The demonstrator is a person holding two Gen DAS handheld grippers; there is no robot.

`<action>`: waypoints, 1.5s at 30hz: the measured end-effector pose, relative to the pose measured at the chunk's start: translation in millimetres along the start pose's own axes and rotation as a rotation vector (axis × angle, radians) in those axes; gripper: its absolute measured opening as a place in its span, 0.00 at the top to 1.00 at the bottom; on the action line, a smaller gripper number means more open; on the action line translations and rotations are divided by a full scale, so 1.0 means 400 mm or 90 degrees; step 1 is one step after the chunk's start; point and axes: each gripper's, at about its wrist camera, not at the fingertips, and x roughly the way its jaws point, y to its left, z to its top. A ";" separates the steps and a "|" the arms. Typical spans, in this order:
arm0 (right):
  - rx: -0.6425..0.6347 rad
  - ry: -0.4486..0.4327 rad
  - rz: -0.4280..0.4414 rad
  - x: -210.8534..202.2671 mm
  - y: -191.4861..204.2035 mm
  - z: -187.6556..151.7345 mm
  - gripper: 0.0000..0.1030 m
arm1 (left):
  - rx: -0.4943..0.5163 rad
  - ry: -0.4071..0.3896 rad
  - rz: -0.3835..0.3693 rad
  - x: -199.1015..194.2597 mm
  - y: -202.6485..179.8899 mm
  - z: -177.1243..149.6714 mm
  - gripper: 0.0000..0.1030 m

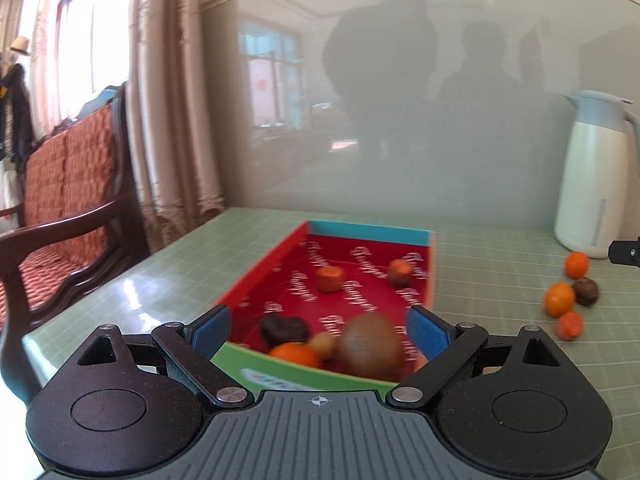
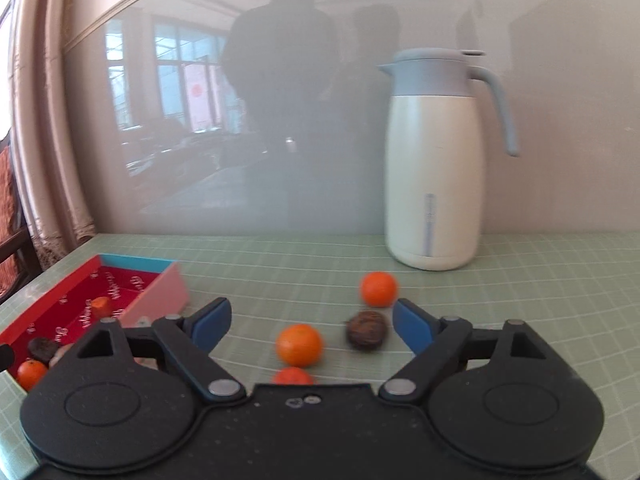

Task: Organize fruits
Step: 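Move the left tool back to the cut orange piece, then grasp the cut orange piece with the left tool and lift it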

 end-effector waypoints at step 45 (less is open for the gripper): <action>0.165 -0.106 -0.150 -0.180 -0.408 -0.017 0.06 | 0.113 0.140 -0.256 0.183 -0.536 -0.020 0.63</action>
